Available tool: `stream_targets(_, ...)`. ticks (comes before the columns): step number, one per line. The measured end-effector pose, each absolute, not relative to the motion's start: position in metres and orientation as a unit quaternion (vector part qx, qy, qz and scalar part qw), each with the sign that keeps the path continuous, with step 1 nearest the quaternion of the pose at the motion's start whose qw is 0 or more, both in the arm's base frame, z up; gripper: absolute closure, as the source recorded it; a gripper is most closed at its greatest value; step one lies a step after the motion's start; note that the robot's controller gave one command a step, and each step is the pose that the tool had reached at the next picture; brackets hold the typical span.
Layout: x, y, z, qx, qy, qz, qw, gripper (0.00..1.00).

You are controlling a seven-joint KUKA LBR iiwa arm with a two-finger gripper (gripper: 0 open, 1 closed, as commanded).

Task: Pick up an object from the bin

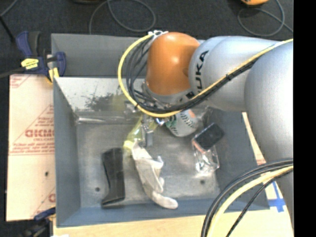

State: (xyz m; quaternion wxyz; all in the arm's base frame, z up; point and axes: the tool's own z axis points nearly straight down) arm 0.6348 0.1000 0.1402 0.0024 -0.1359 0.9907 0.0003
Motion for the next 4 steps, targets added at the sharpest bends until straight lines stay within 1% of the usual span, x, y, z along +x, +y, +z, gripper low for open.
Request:
stream_targets(1, 0.596, 0.082, 0.102, -0.246, 0.969, 0.001, 0.002, 0.0)
stream_targets(2, 0.649, 0.076, 0.128, -0.267, 0.964, 0.0, 0.005, 0.0)
stream_targets(3, 0.587, 0.068, 0.092, -0.303, 0.953, 0.0, 0.007, 0.0)
stream_targets(4, 0.651, 0.062, 0.071, -0.431, 0.902, 0.004, -0.004, 1.0)
